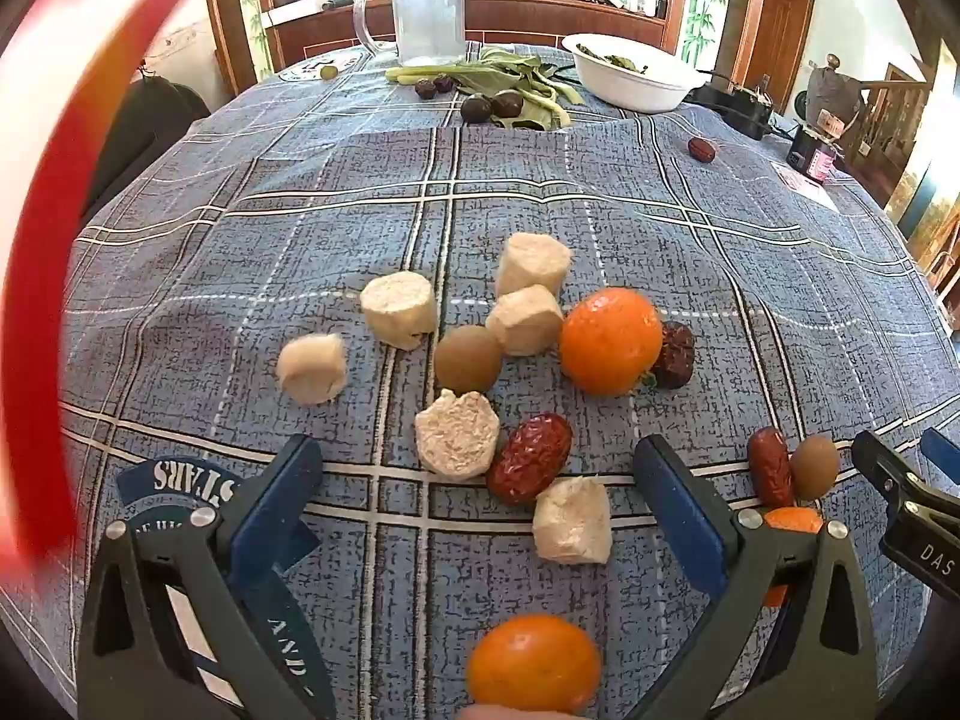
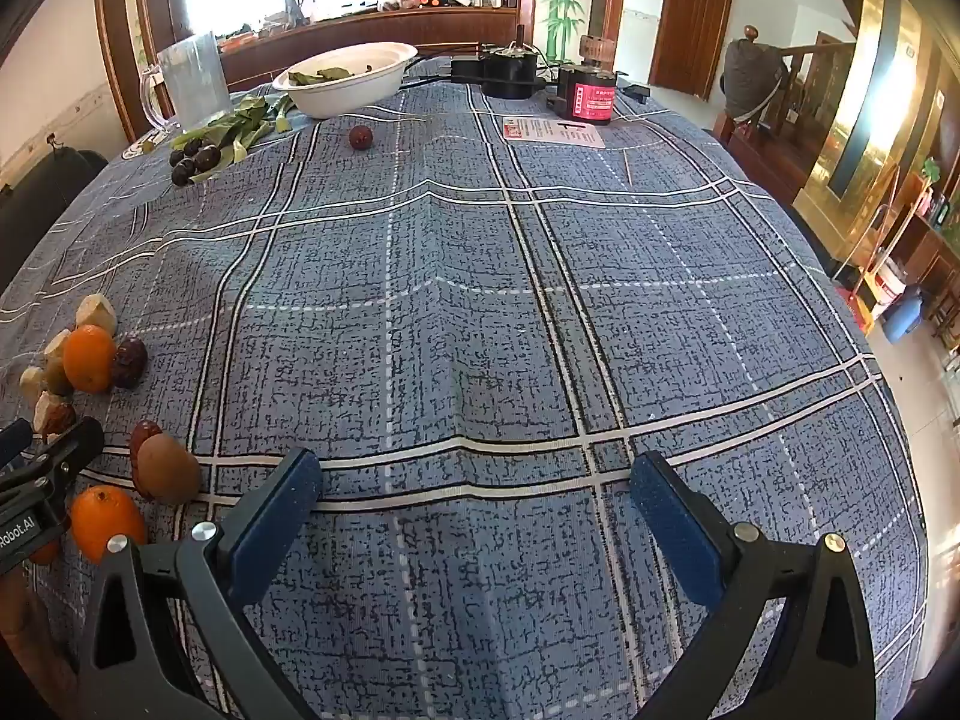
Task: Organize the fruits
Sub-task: 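Move both tools from the red tray toward the scattered fruit pile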
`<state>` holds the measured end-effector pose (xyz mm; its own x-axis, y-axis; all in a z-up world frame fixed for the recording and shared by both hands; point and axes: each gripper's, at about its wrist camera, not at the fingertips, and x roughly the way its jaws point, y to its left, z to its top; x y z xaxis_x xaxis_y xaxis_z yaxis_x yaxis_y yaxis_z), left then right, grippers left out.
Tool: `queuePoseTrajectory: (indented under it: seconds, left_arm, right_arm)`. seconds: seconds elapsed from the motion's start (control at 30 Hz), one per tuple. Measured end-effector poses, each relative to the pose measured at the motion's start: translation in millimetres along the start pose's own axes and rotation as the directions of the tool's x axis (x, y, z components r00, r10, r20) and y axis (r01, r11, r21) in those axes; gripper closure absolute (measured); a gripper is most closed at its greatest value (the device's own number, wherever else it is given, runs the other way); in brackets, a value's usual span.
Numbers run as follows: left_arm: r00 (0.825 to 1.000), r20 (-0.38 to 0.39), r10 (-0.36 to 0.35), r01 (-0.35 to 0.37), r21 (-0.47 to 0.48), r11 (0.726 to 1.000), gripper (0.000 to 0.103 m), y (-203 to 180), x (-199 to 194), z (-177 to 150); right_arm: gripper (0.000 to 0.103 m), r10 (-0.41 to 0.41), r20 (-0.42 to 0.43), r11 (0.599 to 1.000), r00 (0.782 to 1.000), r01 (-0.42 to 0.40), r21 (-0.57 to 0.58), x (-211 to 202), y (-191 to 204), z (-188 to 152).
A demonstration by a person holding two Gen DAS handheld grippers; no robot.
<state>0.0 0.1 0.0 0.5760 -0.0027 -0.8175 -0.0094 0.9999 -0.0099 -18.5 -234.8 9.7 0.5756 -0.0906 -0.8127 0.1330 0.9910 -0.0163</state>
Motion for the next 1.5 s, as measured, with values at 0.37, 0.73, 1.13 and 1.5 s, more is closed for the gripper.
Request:
queuePoseTrajectory:
  seconds: [0.37, 0.73, 1.13, 1.5]
  left_arm:
    - [1.000, -0.001, 0.002, -0.002, 0.001, 1.000, 0.000, -0.1, 0.0, 0.0]
    - [1.000, -0.002, 0.002, -0.002, 0.001, 1.000, 0.000, 0.1, 0.1, 0.2]
    - [1.000, -0.002, 0.002, -0.002, 0.001, 1.000, 0.000, 0.1, 0.1, 0.1]
    - [0.982, 0.152, 0.115, -0.127, 0.070, 0.989, 0.000, 15.8, -61.3, -19.9]
  right_arm:
    - [0.000, 0.001, 0.000, 1.000, 1.000, -0.001, 0.000, -0.1, 0.0, 0.1]
    - [0.000, 0.002, 0.000, 1.000, 1.000, -0.002, 0.002, -0.1, -0.2, 0.4]
    - [0.000, 0.002, 0.000, 1.000, 1.000, -0.002, 0.002, 2.3, 0.8, -0.4]
    - [0.001, 0.123, 0.104, 0.992, 0.987, -0.126, 0.026, -34.1, 5.6, -7.3]
